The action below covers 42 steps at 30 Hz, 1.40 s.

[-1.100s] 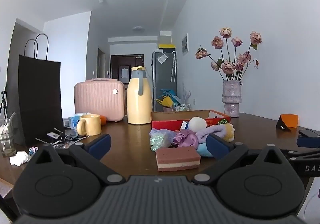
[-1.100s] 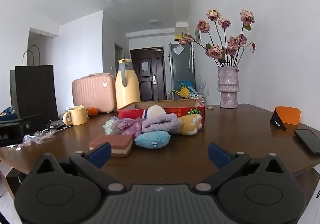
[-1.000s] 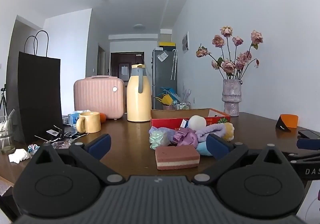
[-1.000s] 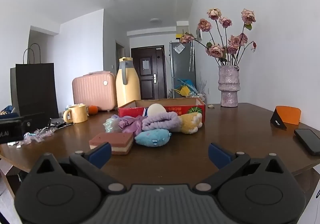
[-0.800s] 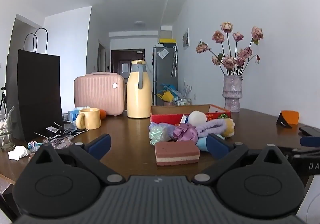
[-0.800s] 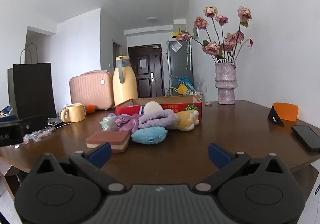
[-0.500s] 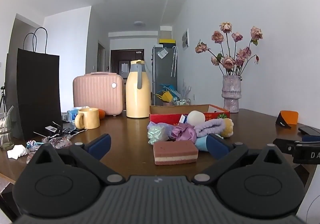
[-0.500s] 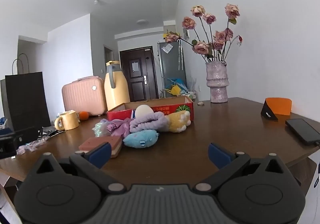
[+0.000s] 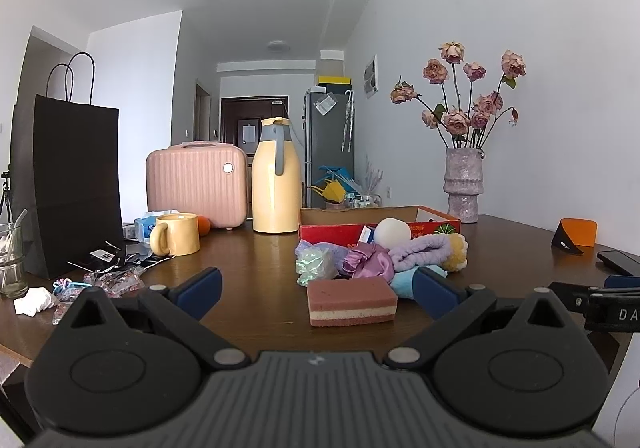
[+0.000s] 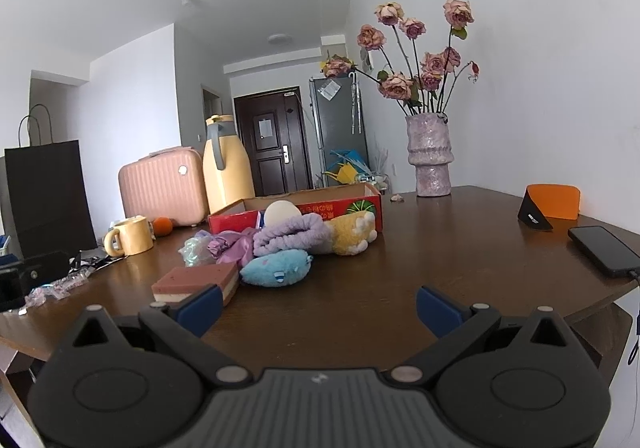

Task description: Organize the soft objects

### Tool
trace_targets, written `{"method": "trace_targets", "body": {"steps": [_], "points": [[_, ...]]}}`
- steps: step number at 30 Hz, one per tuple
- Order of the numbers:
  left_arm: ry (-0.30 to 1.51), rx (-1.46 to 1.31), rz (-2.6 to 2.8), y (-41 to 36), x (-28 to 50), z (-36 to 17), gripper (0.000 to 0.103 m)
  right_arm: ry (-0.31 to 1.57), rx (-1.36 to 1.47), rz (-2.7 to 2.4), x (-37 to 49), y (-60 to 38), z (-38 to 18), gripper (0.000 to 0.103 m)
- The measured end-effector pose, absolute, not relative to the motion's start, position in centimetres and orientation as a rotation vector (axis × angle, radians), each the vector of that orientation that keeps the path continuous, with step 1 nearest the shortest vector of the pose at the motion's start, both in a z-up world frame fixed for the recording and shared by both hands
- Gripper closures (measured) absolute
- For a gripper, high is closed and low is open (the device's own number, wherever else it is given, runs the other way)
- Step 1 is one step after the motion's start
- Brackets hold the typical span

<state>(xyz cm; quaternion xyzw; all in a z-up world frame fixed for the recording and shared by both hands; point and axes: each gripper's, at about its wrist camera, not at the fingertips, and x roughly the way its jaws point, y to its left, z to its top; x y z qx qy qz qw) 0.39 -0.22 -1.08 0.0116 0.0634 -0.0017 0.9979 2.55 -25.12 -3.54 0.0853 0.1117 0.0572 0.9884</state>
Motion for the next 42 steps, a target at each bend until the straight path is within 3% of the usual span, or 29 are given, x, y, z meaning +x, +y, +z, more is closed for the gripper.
{"method": "trace_targets", "body": {"steps": [42], "points": [[0.137, 0.025, 0.003, -0.35, 0.51, -1.02, 0.0, 0.218, 0.155, 0.124, 2.62, -24.92, -3.33, 0.0]]}}
